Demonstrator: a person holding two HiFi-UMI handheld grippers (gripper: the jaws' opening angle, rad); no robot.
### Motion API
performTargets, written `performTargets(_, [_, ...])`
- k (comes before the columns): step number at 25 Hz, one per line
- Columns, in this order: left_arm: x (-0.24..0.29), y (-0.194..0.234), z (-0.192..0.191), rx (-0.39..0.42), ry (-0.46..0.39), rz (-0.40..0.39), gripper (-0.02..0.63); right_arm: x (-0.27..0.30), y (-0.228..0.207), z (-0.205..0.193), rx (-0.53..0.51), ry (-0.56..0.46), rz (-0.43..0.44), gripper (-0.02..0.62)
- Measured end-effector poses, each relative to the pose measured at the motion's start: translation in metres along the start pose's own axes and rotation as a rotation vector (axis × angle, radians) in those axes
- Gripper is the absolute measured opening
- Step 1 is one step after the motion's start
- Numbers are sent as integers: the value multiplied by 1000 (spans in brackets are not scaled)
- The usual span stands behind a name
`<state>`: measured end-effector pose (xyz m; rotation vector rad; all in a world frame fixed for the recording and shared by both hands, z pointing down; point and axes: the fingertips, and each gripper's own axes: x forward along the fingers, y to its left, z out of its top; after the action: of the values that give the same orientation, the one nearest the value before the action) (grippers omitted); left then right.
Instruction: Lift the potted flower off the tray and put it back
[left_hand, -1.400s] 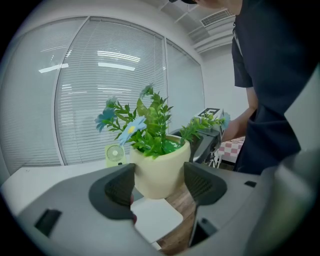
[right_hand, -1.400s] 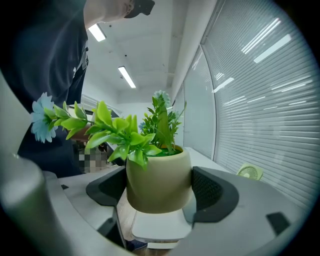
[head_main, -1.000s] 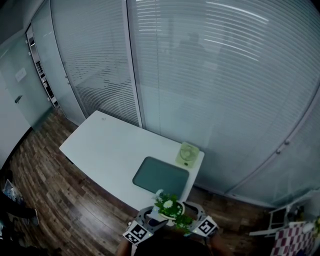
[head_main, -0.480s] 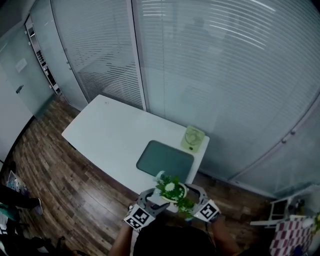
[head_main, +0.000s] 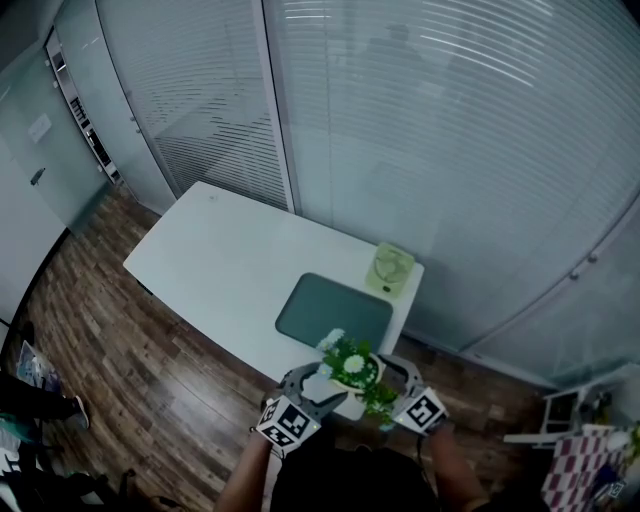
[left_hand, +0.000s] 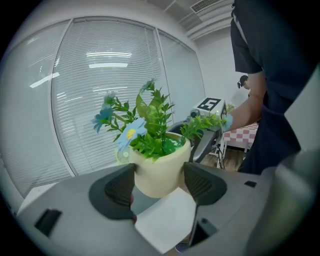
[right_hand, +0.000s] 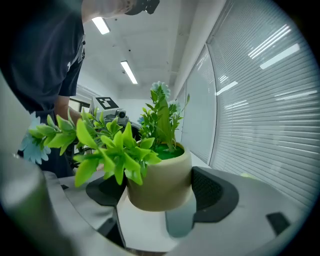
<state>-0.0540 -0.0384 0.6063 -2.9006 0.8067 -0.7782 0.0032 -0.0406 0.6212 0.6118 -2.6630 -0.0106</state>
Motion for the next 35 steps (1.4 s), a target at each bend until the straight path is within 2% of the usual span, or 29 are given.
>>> performTargets(3, [6, 6, 1, -14, -12, -14, 288, 1, -9, 0, 13, -2, -12, 376])
performTargets(6, [14, 12, 1, 11, -11, -21, 288, 3, -17, -4, 35, 12, -14, 376])
performTargets(9, [22, 22, 3, -15, -26, -41, 288, 8, -24, -11, 46, 32, -12, 376])
performTargets(20, [50, 41, -16, -27, 19, -104, 288, 28, -46, -27, 69, 56, -39, 376])
performTargets(26, [67, 49, -23, -46, 25, -121, 288, 34, -60, -41, 107, 66, -42, 376])
performTargets(32, [75, 59, -37, -60, 50, -124, 288, 47, -67, -47, 94, 90, -39, 376])
performTargets(35, [83, 63, -44, -73, 63, -125, 288, 55, -74, -48, 91, 64, -53, 376])
